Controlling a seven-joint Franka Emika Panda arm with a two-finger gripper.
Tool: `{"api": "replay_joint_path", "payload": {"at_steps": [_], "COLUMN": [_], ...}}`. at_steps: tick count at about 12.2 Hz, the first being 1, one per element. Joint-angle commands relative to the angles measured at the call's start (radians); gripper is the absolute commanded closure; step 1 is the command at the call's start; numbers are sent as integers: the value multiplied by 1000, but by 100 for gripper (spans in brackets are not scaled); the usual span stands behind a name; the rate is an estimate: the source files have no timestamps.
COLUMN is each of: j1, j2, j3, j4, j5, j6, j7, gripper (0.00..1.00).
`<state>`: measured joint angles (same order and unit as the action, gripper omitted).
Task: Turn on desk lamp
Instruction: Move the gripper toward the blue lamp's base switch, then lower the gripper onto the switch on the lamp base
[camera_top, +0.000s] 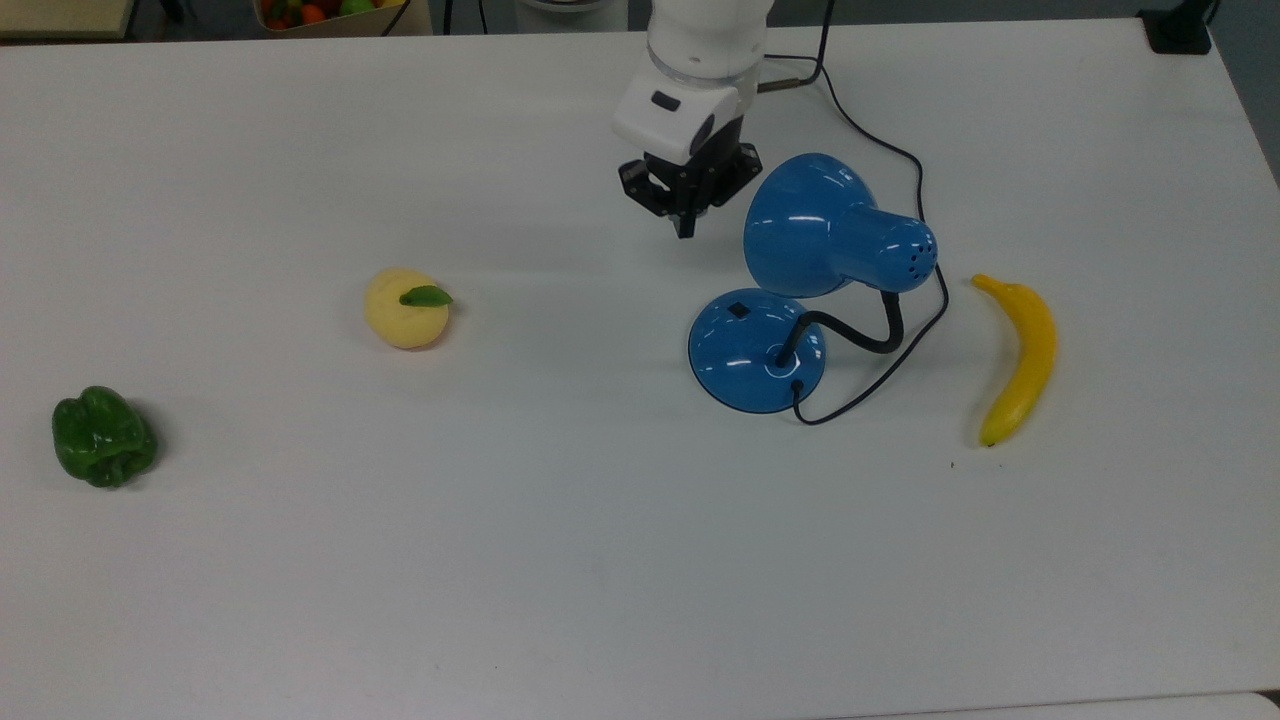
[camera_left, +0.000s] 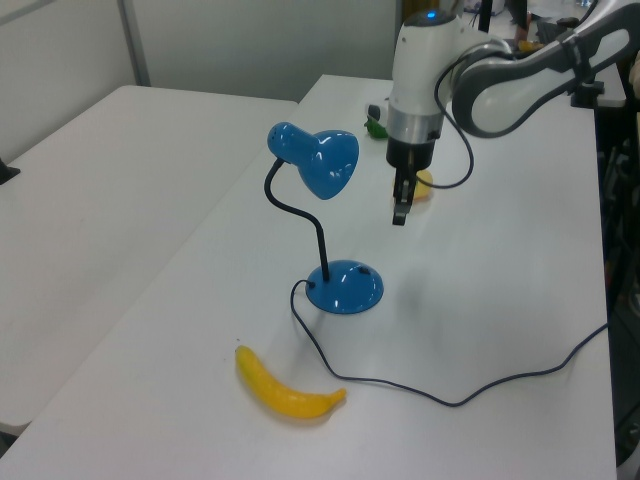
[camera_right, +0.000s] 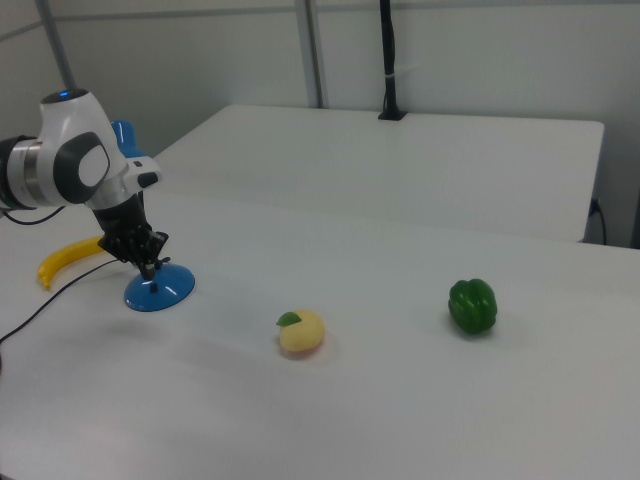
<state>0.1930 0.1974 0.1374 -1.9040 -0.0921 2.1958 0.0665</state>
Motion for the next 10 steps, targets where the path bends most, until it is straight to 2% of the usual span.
{"api": "replay_joint_path", "payload": {"at_steps": [1,3,10], "j1": [0,-3,2], "j2": [37,65,123], "j3": [13,31,41], "j4": [-12,-14,-1], "j5": [14,14,11], "j6": [99,159,260], "j7": [-62,-88,-93], "gripper": [100,100,100]}}
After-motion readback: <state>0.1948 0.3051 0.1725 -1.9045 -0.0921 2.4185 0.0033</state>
